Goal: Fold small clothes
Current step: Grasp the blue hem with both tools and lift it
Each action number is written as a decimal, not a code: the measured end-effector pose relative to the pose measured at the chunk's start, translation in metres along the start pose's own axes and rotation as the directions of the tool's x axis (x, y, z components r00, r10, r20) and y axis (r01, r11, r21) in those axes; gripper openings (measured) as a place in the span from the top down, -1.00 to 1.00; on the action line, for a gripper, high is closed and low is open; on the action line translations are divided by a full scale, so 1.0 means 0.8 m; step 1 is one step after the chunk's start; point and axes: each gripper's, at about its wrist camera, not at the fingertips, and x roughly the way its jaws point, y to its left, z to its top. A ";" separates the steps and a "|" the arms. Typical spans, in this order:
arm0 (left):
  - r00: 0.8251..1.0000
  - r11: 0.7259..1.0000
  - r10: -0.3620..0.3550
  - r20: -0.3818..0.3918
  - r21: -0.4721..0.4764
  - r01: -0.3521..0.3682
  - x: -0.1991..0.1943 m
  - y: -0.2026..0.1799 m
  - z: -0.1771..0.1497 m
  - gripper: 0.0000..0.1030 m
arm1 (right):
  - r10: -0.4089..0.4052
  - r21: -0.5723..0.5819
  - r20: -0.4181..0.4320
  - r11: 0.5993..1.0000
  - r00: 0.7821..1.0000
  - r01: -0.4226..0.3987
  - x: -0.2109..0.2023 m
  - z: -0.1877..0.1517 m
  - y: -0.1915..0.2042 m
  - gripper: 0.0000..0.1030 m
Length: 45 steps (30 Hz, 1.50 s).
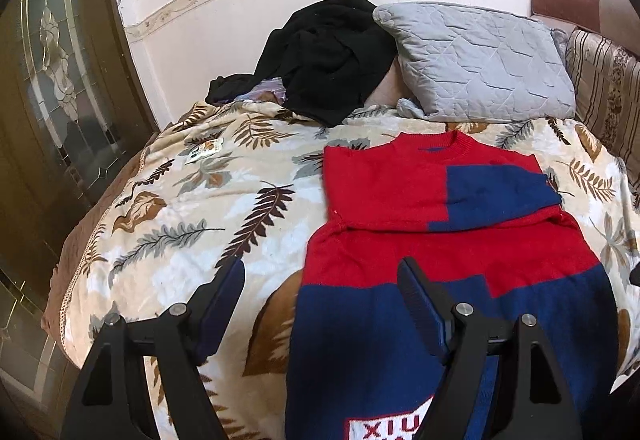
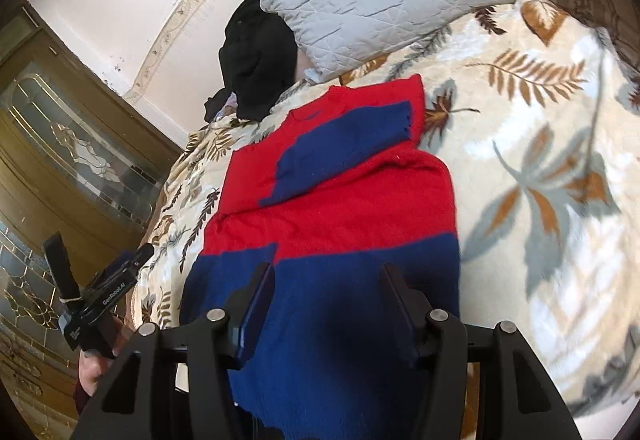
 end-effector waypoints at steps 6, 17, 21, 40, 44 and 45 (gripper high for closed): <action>0.996 0.999 -0.029 -0.080 -0.044 0.026 0.003 0.026 -0.035 -0.53 | 0.013 0.042 -0.041 0.999 0.999 -0.012 -0.015 -0.026 -0.016 -0.14; 0.945 0.986 -0.153 -0.289 -0.110 0.126 0.014 0.066 -0.121 -0.53 | 0.062 0.167 -0.127 0.985 0.990 -0.040 -0.024 -0.075 -0.069 -0.14; 0.914 0.973 -0.217 -0.343 -0.151 0.175 0.016 0.076 -0.142 -0.53 | 0.092 0.206 -0.170 0.977 0.981 -0.056 -0.014 -0.084 -0.078 -0.14; 0.789 0.916 -0.390 -0.474 -0.285 0.281 0.018 0.067 -0.211 -0.51 | -0.020 0.173 -0.345 0.981 0.938 0.085 0.004 -0.137 -0.072 -0.14; 0.788 0.923 -0.374 -0.489 -0.280 0.264 0.025 0.061 -0.215 -0.51 | -0.010 0.174 -0.353 0.982 0.936 0.076 0.015 -0.140 -0.068 -0.14; 0.787 0.923 -0.372 -0.493 -0.284 0.258 0.028 0.063 -0.215 -0.51 | -0.011 0.171 -0.355 0.982 0.935 0.077 0.018 -0.140 -0.066 -0.14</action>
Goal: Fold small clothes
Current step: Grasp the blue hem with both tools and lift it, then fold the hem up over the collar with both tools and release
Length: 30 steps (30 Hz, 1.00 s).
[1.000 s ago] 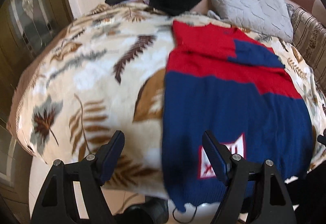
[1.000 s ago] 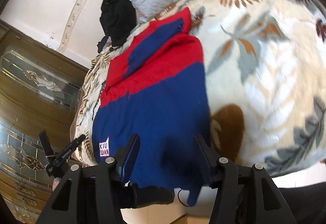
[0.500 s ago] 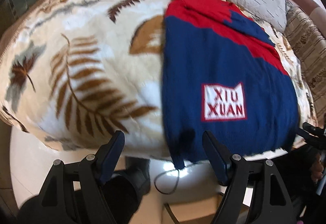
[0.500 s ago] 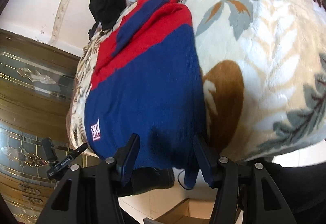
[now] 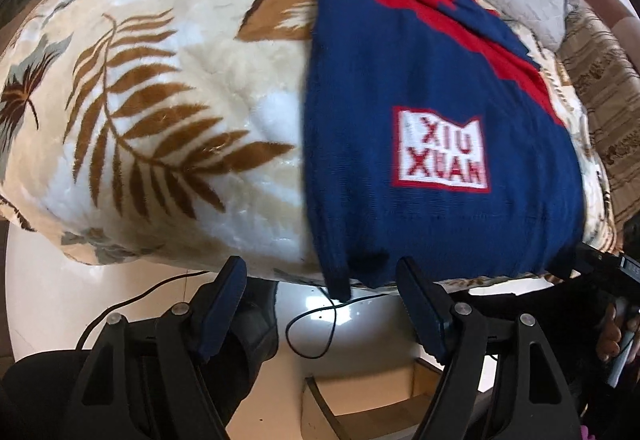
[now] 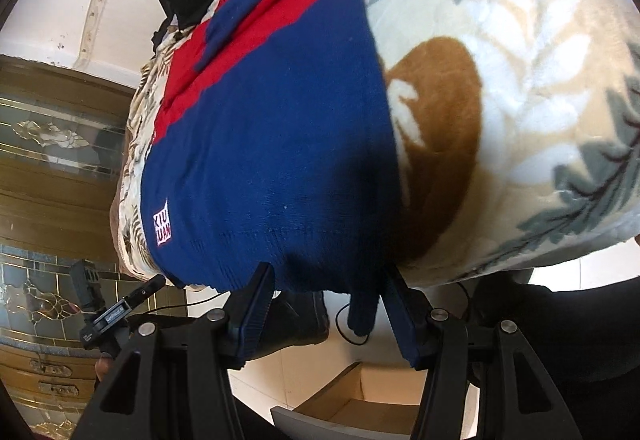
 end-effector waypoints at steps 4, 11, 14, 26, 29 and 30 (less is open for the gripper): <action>0.999 0.999 -0.053 0.008 -0.008 0.053 0.001 0.004 0.004 0.02 | -0.006 -0.014 -0.001 1.000 1.000 0.006 0.009 -0.002 0.005 -0.07; 0.993 0.992 -0.115 0.038 0.048 0.114 -0.005 -0.013 0.001 0.84 | -0.097 -0.089 0.007 0.991 0.995 0.098 0.009 -0.007 0.023 0.80; 0.991 0.991 -0.131 0.042 0.040 0.129 -0.008 -0.011 0.002 0.84 | -0.095 -0.125 0.023 0.987 0.995 0.097 -0.002 -0.009 0.033 0.82; 0.992 0.993 -0.121 -0.034 -0.014 0.120 0.009 0.001 0.007 -0.10 | -0.039 -0.042 -0.032 0.998 0.999 0.038 0.013 -0.003 0.017 0.72; 0.984 0.984 -0.177 -0.036 -0.032 0.176 0.010 0.003 0.011 0.45 | -0.027 -0.009 -0.042 1.000 0.999 0.027 0.020 -0.001 0.008 0.71; 0.982 0.983 -0.185 -0.033 -0.025 0.184 0.009 0.000 0.012 0.55 | -0.025 -0.013 -0.040 1.000 0.999 0.024 0.021 -0.001 0.008 0.71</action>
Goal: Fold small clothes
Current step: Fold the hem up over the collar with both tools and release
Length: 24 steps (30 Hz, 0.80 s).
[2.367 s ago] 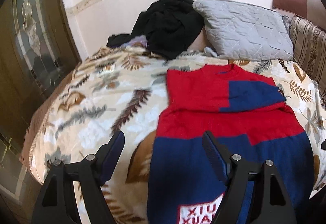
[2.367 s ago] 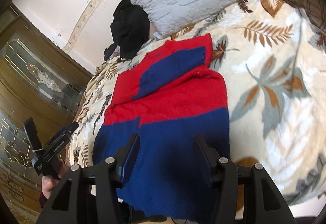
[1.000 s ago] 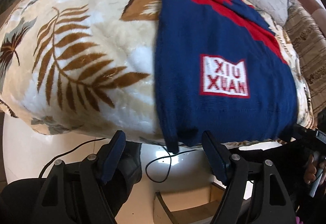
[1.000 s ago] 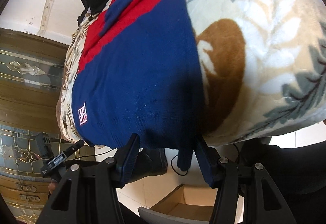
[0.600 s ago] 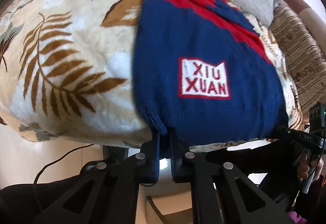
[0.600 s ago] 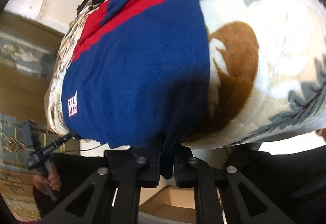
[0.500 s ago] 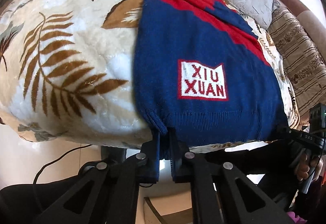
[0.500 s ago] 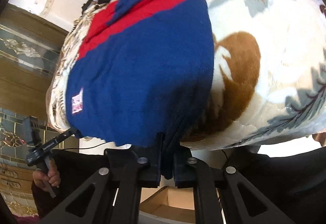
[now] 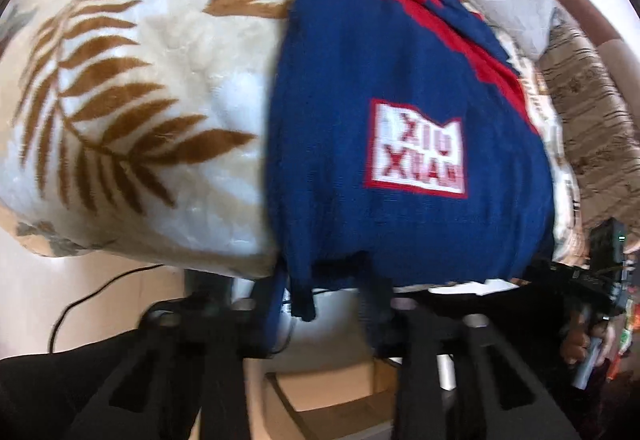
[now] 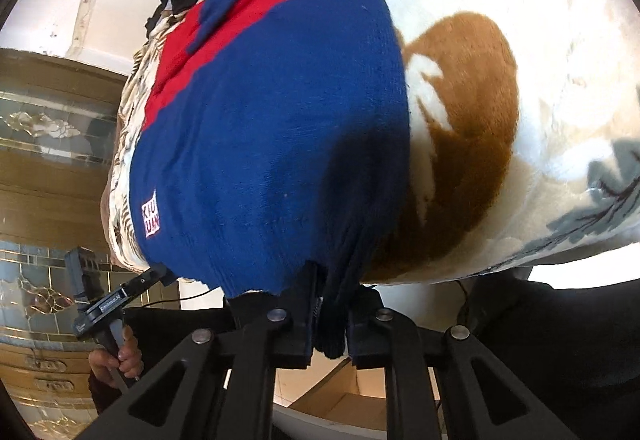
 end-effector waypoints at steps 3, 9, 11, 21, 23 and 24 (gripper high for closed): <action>1.000 1.000 0.009 0.013 0.013 -0.009 -0.002 -0.002 0.000 0.77 | 0.008 -0.053 0.029 0.999 1.000 -0.006 -0.004 -0.002 0.007 0.76; 0.990 0.994 -0.108 0.089 0.005 0.108 -0.041 0.002 0.006 0.86 | 0.045 -0.134 0.102 0.991 0.994 -0.031 -0.043 -0.001 0.037 0.85; 0.979 0.986 -0.165 0.119 0.011 0.165 -0.060 0.000 0.013 0.86 | 0.082 -0.148 0.129 0.987 0.988 -0.063 -0.062 0.005 0.048 0.87; 0.917 0.953 -0.303 0.260 0.097 0.287 -0.156 -0.030 0.114 0.91 | 0.201 -0.208 0.250 0.967 0.947 -0.150 -0.137 0.075 0.097 0.87; 0.911 0.949 -0.316 0.266 0.101 0.299 -0.161 -0.038 0.146 0.91 | 0.212 -0.210 0.269 0.965 0.939 -0.158 -0.144 0.093 0.103 0.87; 0.909 0.948 -0.318 0.271 0.097 0.303 -0.163 -0.036 0.160 0.91 | 0.219 -0.210 0.279 0.964 0.935 -0.163 -0.146 0.105 0.107 0.87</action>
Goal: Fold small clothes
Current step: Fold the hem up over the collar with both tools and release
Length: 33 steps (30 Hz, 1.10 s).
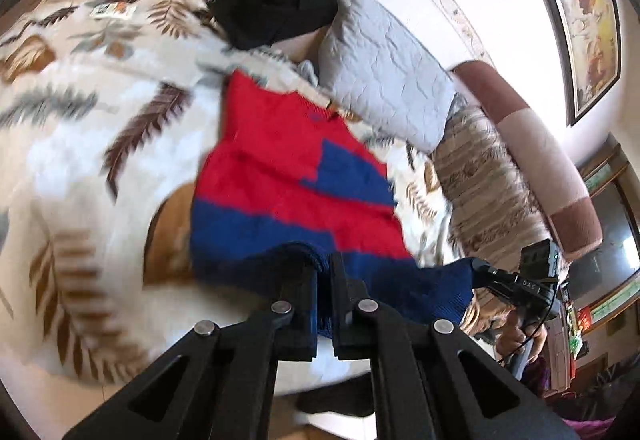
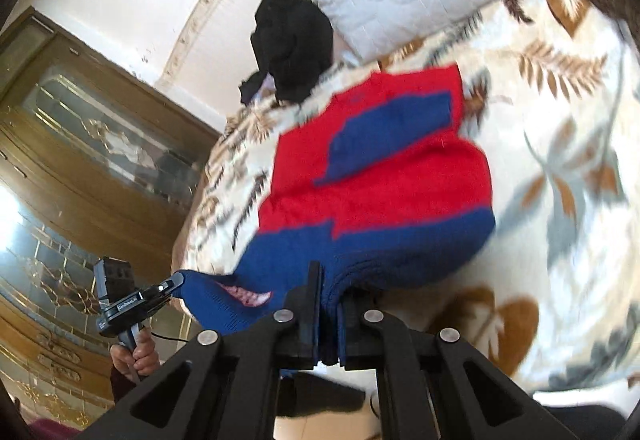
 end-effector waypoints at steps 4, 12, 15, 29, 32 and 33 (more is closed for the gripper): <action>1.000 0.999 -0.002 0.021 -0.040 0.003 0.023 0.008 0.059 0.91 | 0.006 0.007 0.046 1.000 0.999 -0.007 0.012 0.054 0.000 0.87; 0.999 0.994 0.037 0.034 -0.102 -0.033 0.105 0.046 0.197 0.91 | 0.002 0.097 0.115 0.995 0.993 -0.013 0.069 0.187 -0.038 0.87; 0.998 0.992 0.064 0.019 -0.110 -0.061 0.154 0.063 0.241 0.91 | -0.009 0.147 0.145 0.989 0.989 -0.013 0.100 0.234 -0.068 0.87; 0.999 0.972 0.045 0.030 -0.231 -0.037 0.298 0.161 0.274 0.88 | -0.011 0.535 0.202 0.839 0.979 -0.101 0.235 0.298 -0.274 0.76; 0.992 0.970 0.063 0.108 -0.240 -0.035 0.273 0.153 0.269 0.53 | -0.038 0.545 0.238 0.832 0.970 -0.101 0.212 0.290 -0.283 0.26; 0.981 0.971 0.139 0.137 -0.213 -0.108 0.260 0.140 0.268 0.17 | -0.046 0.531 0.255 0.841 0.966 -0.101 0.199 0.287 -0.277 0.06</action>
